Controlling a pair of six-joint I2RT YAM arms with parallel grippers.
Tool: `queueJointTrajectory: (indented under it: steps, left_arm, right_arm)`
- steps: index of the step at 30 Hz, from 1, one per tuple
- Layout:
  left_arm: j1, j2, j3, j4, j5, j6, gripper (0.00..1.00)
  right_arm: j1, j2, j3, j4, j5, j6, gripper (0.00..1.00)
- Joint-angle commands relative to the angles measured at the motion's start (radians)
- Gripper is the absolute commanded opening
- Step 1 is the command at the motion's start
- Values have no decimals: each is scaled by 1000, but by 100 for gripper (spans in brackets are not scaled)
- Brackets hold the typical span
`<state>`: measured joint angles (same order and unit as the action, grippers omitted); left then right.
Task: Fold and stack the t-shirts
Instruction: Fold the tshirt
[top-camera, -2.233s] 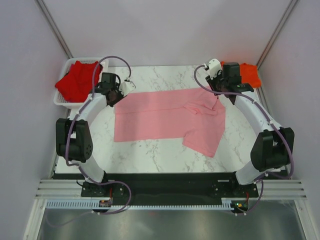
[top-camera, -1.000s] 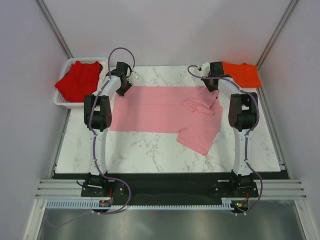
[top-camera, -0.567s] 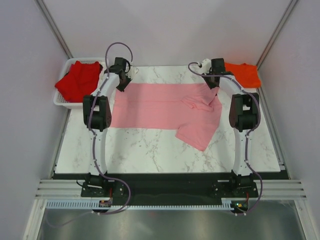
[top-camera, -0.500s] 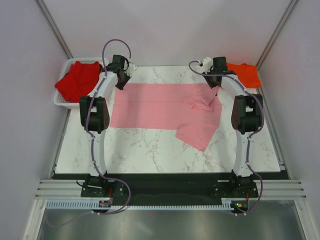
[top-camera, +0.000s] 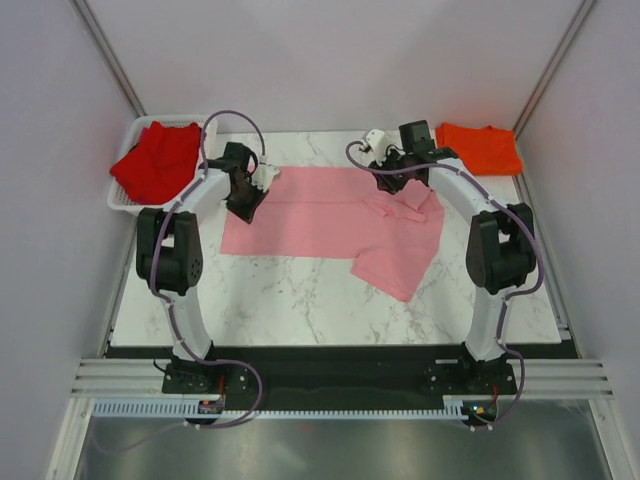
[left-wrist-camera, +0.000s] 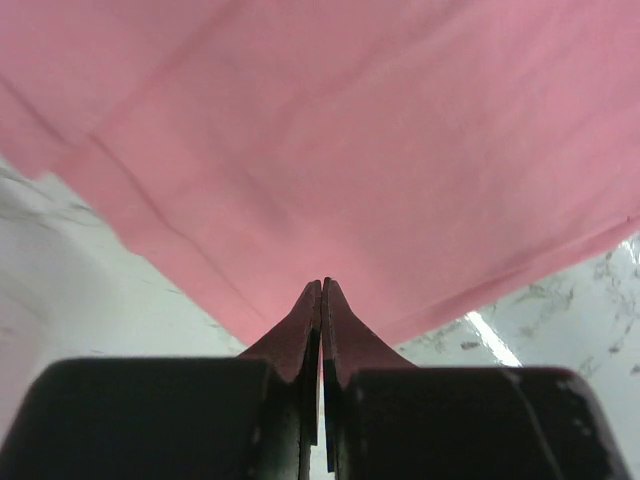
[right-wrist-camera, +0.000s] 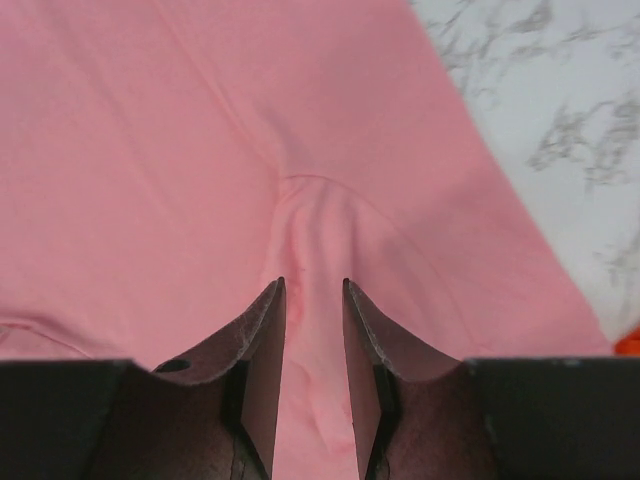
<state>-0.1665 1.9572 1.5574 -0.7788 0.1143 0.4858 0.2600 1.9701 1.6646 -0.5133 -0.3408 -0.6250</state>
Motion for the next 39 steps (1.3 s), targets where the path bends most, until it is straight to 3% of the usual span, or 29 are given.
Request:
queueJointTrajectory:
  steps: [1,11,28,30,35,39]
  left_arm:
    - [2,-9,-48,-22,64,-43,2]
    - [4,34,-117,-16,56,-58,2]
    - [5,54,-103,-8,39,-58,2]
    - [4,55,-102,-10,38,-59,2]
    - [4,55,-103,-10,32,-55,2]
    - [4,58,-100,-10,31,-55,2]
  right_arm:
    - [2,35,-9,-66,-66,-30,37]
    - [12,110,15,-119,-37,-59,38]
    - [15,208,66,-108,13,-55,37]
    - [16,217,73,-106,17,-50,36]
    - [19,217,72,-109,22,-51,22]
    - [19,211,54,-116,28,-54,28]
